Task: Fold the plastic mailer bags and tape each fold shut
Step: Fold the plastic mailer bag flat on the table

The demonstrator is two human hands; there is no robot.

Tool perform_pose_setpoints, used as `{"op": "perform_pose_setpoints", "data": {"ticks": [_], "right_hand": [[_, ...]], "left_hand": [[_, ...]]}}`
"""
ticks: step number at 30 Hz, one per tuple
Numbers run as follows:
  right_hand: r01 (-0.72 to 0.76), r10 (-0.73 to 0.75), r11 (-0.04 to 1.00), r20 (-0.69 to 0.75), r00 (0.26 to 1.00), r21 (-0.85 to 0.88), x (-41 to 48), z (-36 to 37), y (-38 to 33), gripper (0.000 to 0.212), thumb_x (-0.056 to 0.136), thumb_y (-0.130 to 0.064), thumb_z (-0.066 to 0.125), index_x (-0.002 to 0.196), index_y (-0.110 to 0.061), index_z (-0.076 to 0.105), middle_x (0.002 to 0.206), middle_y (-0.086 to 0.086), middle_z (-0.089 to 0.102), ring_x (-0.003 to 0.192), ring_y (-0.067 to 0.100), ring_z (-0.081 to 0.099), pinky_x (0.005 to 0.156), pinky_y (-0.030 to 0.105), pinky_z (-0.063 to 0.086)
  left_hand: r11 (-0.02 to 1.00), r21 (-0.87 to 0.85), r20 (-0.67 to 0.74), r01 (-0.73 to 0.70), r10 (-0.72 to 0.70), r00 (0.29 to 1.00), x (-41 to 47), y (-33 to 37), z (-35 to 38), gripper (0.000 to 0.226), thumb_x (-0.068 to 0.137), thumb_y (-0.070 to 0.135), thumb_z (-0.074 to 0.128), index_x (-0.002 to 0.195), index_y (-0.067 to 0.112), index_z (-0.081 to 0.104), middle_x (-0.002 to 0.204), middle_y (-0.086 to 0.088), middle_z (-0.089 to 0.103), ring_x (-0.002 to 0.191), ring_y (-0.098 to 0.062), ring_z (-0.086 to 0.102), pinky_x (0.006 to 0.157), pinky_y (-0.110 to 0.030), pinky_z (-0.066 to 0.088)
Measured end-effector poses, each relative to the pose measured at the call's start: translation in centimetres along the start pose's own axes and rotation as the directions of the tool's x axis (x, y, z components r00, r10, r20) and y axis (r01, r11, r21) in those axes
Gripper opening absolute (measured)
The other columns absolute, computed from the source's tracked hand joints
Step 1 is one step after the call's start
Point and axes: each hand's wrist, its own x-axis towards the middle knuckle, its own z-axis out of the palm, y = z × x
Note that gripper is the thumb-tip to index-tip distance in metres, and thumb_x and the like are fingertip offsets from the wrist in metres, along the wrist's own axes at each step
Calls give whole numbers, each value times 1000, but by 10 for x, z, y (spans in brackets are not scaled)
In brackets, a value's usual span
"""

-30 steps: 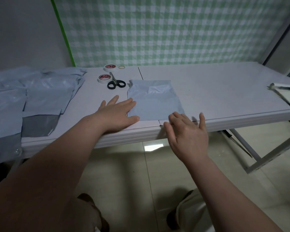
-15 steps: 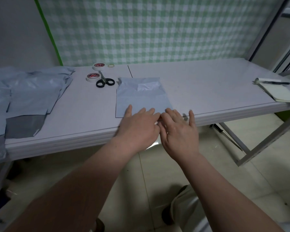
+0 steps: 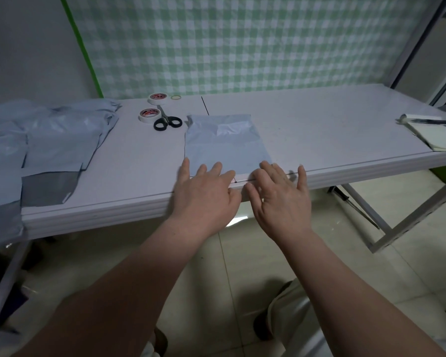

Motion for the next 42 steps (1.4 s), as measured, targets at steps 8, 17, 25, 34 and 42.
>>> {"op": "perform_pose_setpoints", "data": {"ticks": [8, 17, 25, 34, 42], "right_hand": [[-4, 4, 1000, 11, 1000, 22, -1, -1, -2, 28, 95, -40, 31, 97, -22, 52, 122, -7, 54, 120, 16, 51, 112, 53, 16], [-39, 38, 998, 29, 999, 40, -2, -1, -5, 32, 95, -41, 27, 102, -22, 52, 127, -8, 52, 127, 16, 46, 113, 54, 14], [-105, 103, 991, 17, 994, 80, -2, -2, -10, 22, 98, -33, 39, 103, -19, 55, 127, -5, 55, 129, 21, 43, 114, 50, 9], [39, -31, 992, -70, 997, 122, 1, -5, -31, 48, 84, -26, 33, 121, -11, 59, 137, 9, 54, 133, 31, 43, 113, 43, 2], [102, -89, 977, -75, 993, 187, -2, -2, -30, 43, 82, -22, 34, 115, -15, 62, 121, -1, 64, 120, 23, 56, 112, 51, 18]], "left_hand": [[995, -29, -13, 98, -99, 995, -13, -17, -4, 48, 87, 31, 16, 116, 20, 52, 113, 3, 50, 99, -14, 52, 117, -52, 2], [980, -25, -65, 199, -201, 978, -25, -33, -2, 48, 86, 34, 14, 105, 19, 56, 101, 8, 52, 118, -13, 45, 115, -56, -5], [968, -57, -77, 245, -249, 965, -30, -36, 1, 49, 87, 34, 21, 112, 14, 58, 124, 0, 55, 138, -20, 29, 115, -53, 14], [978, -208, -151, -23, -9, 989, -18, -12, 2, 50, 91, 23, 37, 140, 14, 39, 152, -3, 31, 142, -16, 21, 118, -47, 1], [956, -275, -250, -104, 34, 968, -2, -1, 17, 61, 71, 31, 15, 102, 9, 62, 96, -5, 54, 87, -22, 49, 81, -29, 34]]}}
